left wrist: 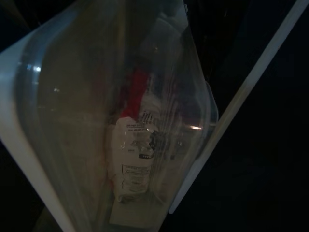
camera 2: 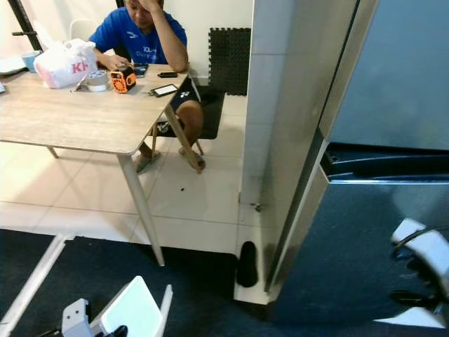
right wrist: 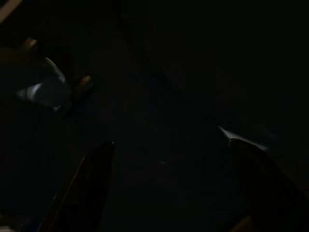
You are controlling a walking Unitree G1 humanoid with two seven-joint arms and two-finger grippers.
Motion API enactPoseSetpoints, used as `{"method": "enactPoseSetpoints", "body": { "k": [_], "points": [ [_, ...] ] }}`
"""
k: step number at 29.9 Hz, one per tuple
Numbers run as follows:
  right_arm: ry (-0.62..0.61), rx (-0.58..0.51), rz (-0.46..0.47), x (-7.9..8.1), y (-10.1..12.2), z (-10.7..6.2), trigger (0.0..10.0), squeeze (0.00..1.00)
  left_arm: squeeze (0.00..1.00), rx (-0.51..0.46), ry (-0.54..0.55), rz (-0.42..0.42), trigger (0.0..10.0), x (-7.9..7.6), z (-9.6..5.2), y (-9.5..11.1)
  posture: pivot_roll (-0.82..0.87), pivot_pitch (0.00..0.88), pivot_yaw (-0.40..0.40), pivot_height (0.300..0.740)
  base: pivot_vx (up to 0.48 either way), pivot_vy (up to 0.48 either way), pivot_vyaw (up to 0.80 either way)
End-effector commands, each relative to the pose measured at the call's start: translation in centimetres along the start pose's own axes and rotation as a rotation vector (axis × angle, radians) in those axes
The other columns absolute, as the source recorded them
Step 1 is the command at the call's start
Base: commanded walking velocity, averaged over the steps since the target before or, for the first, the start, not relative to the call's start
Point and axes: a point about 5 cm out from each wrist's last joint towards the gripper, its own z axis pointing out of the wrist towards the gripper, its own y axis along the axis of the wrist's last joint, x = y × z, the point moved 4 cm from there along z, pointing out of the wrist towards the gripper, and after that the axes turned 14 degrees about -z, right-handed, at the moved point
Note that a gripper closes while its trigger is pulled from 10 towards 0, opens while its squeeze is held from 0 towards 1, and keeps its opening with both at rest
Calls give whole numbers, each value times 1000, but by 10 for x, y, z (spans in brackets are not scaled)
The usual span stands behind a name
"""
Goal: Restocking fridge
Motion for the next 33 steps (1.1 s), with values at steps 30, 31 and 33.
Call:
{"method": "enactPoseSetpoints", "body": {
  "k": [30,31,33],
  "points": [
    [-78,180,442,196,-35,140,10000,0,0,-193,-286,316,10000,-94,15,90,-86,0,19,740,0,0,-550],
    [-72,177,436,201,-33,142,10000,0,0,-219,-329,414,10000,-109,13,101,-86,0,21,740,0,0,-781],
    [-72,177,436,201,-33,142,10000,0,0,-219,-329,414,10000,-109,13,101,-86,0,21,740,0,0,-781]
  ]
}}
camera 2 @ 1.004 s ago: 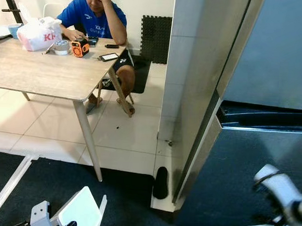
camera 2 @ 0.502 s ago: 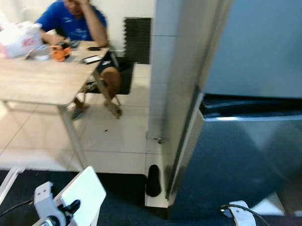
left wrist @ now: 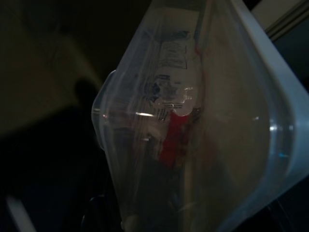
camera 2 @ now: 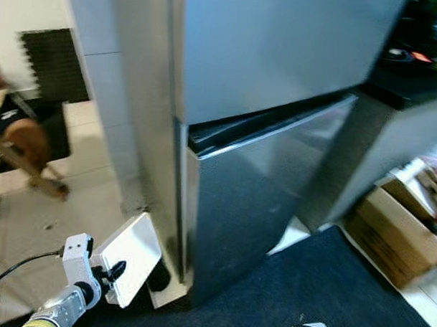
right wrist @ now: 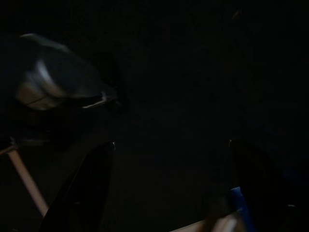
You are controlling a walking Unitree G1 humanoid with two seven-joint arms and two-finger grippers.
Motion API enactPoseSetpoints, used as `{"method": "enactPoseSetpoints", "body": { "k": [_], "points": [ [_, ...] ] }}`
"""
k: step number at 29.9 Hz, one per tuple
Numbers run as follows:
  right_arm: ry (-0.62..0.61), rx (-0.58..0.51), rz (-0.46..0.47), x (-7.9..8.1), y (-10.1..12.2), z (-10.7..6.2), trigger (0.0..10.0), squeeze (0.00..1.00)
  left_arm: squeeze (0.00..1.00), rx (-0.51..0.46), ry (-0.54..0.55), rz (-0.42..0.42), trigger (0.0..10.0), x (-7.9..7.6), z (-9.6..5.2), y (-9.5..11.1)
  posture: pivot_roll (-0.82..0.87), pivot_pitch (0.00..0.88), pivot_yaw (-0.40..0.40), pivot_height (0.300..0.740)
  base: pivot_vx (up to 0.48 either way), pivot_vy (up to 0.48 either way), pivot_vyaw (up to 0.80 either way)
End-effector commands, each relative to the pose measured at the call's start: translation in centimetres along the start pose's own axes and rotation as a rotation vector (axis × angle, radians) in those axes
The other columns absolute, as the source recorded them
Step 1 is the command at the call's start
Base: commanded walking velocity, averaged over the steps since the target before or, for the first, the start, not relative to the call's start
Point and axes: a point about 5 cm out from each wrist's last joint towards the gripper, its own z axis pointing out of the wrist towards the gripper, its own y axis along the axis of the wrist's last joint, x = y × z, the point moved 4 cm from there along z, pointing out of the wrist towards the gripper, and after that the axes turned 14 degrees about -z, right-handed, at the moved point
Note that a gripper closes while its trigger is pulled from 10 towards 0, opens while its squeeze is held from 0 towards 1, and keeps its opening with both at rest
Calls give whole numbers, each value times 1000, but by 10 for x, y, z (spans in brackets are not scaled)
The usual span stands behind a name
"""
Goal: Restocking fridge
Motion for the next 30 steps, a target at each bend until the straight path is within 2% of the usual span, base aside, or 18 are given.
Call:
{"method": "enactPoseSetpoints", "body": {
  "k": [1,4,10,13,16,18,20,23,25,30],
  "points": [
    [-17,-15,-16,-3,4,0,10000,0,0,-59,-49,89,10000,-8,4,25,-86,0,21,740,0,0,-781],
    [-27,-13,-26,-3,5,0,10000,0,0,-106,-99,232,10000,-20,8,52,-85,0,25,740,0,0,-260],
    [-31,-15,-35,-3,6,0,10000,0,0,-162,-134,317,10000,-30,9,74,-87,0,27,740,0,0,0],
    [-31,-15,-50,-4,7,0,10000,0,0,-206,-200,411,10000,-44,9,90,-87,0,27,740,0,0,0],
    [-31,-15,-51,-4,7,0,10000,0,0,-210,-224,430,10000,-48,9,92,-87,0,27,740,0,0,0],
    [-33,-16,-52,-4,7,0,10000,0,0,-211,-298,455,10000,-59,8,92,-87,0,27,740,0,0,0],
    [-34,-14,-52,-4,6,0,10000,0,0,-158,-416,488,10000,-72,7,83,-87,0,27,740,0,0,0],
    [-35,-13,-53,-5,6,0,10000,0,0,-128,-457,507,10000,-76,7,77,-87,0,27,740,0,0,0],
    [-35,-11,-57,-5,5,0,10000,0,0,-53,-512,563,10000,-81,7,65,-88,0,25,740,0,0,0],
    [-37,-9,-60,-6,4,-1,10000,0,0,-52,-557,562,10000,-92,8,64,-88,0,25,740,0,0,0]
  ]
}}
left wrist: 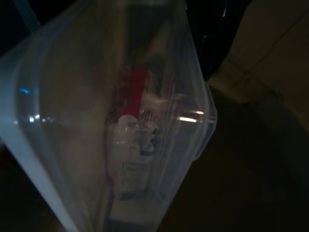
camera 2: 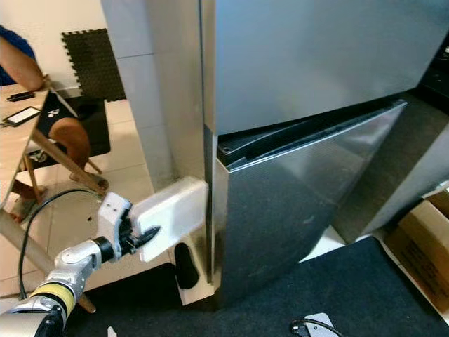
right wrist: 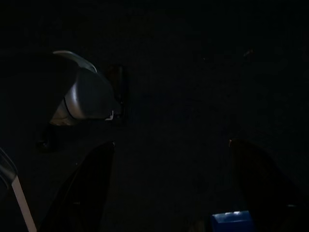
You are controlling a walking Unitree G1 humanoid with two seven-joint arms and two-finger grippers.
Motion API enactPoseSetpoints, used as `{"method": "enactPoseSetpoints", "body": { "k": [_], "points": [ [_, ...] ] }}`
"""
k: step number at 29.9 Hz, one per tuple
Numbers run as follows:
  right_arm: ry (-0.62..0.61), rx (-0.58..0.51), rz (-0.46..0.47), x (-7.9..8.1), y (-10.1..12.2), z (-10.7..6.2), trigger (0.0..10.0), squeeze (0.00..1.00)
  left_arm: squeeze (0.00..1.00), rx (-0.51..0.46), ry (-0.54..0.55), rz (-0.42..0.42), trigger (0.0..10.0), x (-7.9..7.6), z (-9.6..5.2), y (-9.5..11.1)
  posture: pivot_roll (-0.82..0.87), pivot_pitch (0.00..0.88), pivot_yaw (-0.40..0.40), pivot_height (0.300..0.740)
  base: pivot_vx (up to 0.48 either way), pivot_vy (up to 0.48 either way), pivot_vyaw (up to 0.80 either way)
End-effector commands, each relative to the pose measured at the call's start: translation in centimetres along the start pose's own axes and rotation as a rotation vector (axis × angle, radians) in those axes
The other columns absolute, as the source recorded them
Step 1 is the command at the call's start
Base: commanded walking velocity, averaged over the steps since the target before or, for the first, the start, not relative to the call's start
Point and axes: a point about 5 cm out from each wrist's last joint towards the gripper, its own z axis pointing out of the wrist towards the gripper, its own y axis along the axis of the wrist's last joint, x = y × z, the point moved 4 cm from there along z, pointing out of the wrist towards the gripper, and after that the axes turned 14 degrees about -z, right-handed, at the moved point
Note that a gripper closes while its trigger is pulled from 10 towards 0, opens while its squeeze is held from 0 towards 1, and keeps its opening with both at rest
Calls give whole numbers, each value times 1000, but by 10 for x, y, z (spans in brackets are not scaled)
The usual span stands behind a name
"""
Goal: Restocking fridge
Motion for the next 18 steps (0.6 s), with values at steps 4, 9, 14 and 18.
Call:
{"method": "enactPoseSetpoints", "body": {
  "k": [4,9,14,18],
  "points": [
    [-8,4,-7,-2,-4,-1,10000,0,0,-88,-65,24,10000,-14,14,22,-88,0,24,740,0,0,0],
    [-8,2,-9,-2,-3,-1,10000,0,0,-114,-70,18,10000,-22,22,24,-88,0,24,740,0,0,0],
    [-2,-2,-12,-1,-2,0,10000,0,0,-161,-85,-13,10000,-34,32,28,-90,0,24,740,0,0,0],
    [2,-2,-15,0,-1,0,10000,0,0,-188,-143,-60,10000,-45,38,31,-90,0,24,740,0,0,0]
  ]
}}
